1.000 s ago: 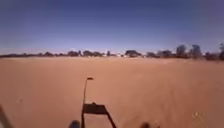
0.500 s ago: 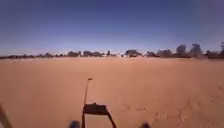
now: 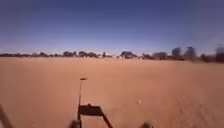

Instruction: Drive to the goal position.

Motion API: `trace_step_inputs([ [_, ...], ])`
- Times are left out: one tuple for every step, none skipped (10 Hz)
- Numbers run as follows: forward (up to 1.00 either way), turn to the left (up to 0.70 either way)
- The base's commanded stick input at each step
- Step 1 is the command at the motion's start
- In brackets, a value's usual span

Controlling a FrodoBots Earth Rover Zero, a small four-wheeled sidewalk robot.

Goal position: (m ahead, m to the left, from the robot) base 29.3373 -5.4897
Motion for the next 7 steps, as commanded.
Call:
trace_step_inputs([
  [0.7,0.0],
  [0.7,0.0],
  [0.7,0.0],
  [0.7,-0.18],
  [0.7,-0.27],
  [0.7,-0.27],
  [0.7,-0.27],
])
